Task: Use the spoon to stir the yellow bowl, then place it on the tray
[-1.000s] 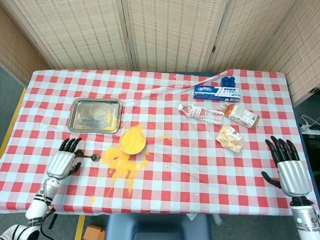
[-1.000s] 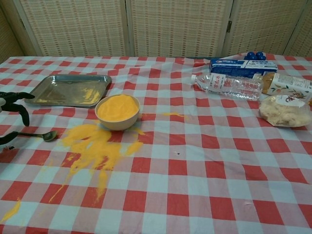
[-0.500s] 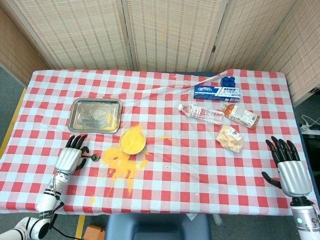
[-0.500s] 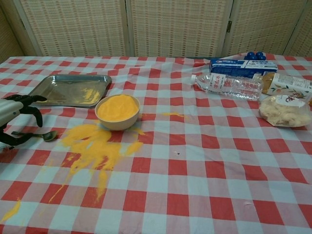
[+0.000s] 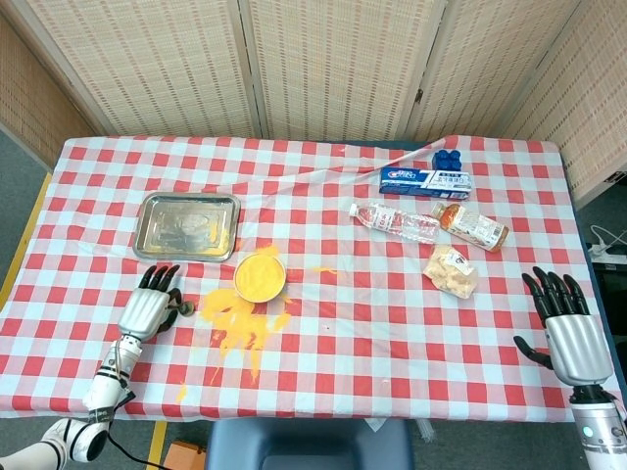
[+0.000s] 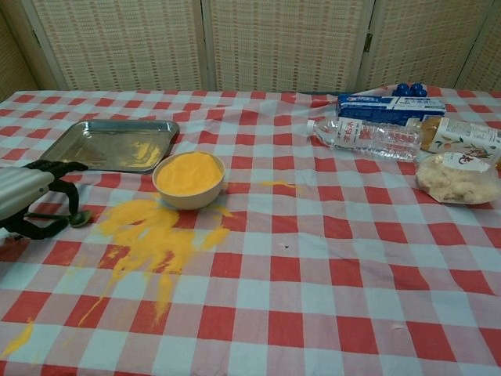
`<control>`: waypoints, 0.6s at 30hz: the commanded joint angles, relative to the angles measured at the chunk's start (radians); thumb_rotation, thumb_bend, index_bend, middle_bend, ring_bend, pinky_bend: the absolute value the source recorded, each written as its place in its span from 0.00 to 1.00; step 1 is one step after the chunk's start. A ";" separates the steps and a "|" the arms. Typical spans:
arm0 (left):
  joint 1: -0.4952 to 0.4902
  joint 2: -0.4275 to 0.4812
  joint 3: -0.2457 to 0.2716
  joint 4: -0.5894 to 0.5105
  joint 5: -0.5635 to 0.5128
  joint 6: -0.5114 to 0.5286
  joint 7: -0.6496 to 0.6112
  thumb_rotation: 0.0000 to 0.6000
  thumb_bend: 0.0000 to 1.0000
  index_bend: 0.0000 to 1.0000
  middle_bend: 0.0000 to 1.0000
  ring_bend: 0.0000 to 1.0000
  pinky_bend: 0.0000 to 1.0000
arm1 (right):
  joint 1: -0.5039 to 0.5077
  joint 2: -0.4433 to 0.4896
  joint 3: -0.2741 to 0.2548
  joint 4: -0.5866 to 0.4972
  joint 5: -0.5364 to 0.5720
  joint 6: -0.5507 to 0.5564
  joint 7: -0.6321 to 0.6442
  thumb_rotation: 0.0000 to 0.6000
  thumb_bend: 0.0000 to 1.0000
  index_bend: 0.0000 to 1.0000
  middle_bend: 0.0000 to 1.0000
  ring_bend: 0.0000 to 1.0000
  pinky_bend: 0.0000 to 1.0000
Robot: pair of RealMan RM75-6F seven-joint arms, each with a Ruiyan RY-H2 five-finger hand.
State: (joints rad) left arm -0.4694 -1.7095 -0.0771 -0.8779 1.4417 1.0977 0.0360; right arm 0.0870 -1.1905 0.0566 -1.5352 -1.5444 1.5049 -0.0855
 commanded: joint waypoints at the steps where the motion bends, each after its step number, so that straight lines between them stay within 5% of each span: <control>1: -0.003 -0.004 0.001 0.009 -0.003 -0.005 -0.006 1.00 0.45 0.49 0.00 0.00 0.04 | 0.000 0.000 0.000 0.000 0.001 -0.002 -0.001 1.00 0.11 0.00 0.00 0.00 0.00; 18: -0.006 -0.005 0.006 0.027 -0.008 0.000 -0.038 1.00 0.45 0.55 0.02 0.00 0.04 | 0.002 0.000 -0.002 -0.003 0.006 -0.010 -0.009 1.00 0.11 0.00 0.00 0.00 0.00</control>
State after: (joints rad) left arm -0.4751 -1.7148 -0.0715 -0.8506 1.4340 1.0982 -0.0022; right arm 0.0887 -1.1901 0.0550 -1.5386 -1.5382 1.4950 -0.0944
